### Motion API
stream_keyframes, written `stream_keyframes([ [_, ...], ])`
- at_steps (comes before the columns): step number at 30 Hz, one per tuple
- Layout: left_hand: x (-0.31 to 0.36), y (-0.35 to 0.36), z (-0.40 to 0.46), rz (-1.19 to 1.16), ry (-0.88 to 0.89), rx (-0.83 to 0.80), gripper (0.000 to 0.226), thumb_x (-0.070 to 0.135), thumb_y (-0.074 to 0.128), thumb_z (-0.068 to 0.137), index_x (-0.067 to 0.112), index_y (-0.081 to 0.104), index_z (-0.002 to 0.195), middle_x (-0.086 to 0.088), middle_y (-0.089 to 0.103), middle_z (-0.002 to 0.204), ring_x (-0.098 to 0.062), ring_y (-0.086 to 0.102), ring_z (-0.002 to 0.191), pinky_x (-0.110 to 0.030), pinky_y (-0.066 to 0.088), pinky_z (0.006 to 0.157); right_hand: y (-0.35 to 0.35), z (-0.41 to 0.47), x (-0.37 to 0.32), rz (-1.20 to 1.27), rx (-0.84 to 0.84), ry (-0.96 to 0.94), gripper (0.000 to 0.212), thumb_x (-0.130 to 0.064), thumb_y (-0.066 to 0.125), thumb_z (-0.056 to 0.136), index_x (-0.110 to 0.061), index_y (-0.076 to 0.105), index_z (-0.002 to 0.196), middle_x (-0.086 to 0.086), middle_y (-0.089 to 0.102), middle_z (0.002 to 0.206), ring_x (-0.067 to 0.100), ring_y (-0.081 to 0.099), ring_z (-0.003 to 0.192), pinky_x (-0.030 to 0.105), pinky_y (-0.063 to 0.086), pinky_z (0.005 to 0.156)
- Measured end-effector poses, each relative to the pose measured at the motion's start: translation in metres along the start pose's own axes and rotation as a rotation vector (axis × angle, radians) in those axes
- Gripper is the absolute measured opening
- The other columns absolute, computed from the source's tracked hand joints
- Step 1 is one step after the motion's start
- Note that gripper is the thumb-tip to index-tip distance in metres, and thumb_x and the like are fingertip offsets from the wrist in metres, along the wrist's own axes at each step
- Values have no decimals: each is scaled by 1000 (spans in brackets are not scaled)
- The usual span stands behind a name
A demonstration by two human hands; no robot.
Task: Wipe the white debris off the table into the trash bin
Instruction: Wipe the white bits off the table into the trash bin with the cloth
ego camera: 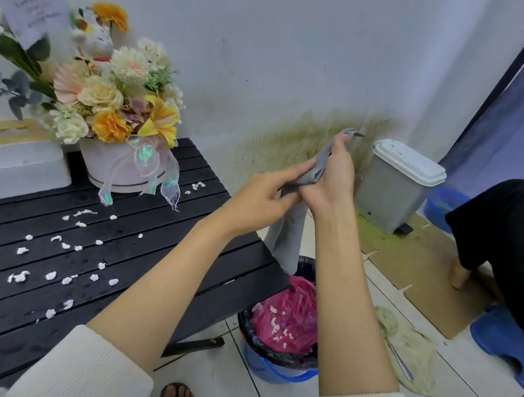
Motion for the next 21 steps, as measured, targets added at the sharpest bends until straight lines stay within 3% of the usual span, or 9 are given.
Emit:
stream_keyframes([
  [3,7,-7,1,-47,-9,-31,47,7,44,96,24,40,140,8,49,140,0,42,129,-14,34,106,7,-9,-8,6,-47,-2,65,-54,27,96,-25,5,151,10,9,159,33,18,144,56,23,115],
  [7,20,-23,4,-145,2,66,36,11,42,98,17,51,132,10,55,129,8,45,120,-9,33,105,10,-17,-17,40,-119,-78,60,-48,26,99,-14,21,148,13,33,149,25,44,129,39,36,110],
  [11,32,-29,7,-331,8,185,29,12,41,98,17,58,121,6,64,113,-4,57,106,-28,43,104,5,-17,-17,-57,-209,-142,41,-41,29,100,-15,34,132,13,48,129,20,52,118,32,40,107],
  [13,34,-32,9,-426,-15,220,27,14,41,99,11,59,119,-3,65,110,-12,60,104,-36,45,102,-2,-17,-13,-207,-208,-209,53,-41,35,99,-12,29,142,8,47,140,14,50,125,33,40,108],
  [14,34,-34,10,-466,-20,227,28,14,40,99,8,58,119,-5,65,110,-15,61,103,-36,47,99,-6,-17,-10,-314,-188,-263,58,-41,40,97,-17,23,147,1,45,144,4,52,123,26,44,103],
  [17,35,-41,13,-535,-29,233,26,16,40,99,8,57,117,-6,65,106,-16,62,99,-34,49,92,-18,-14,1,-518,-158,-359,67,-37,52,93,-29,15,149,-22,48,129,-25,54,97,3,47,76],
  [21,35,-51,15,-558,-2,212,20,16,38,99,15,57,106,-1,63,99,-13,60,93,-29,50,85,-22,-7,9,-494,-150,-304,83,-39,64,84,-40,10,147,-6,36,148,-17,48,110,6,46,78],
])
Point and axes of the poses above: each hand's wrist, its own z-axis towards the middle knuckle, its own y-axis out of the palm, x = y × z, the point moved 3 cm from there along z, towards the middle knuckle
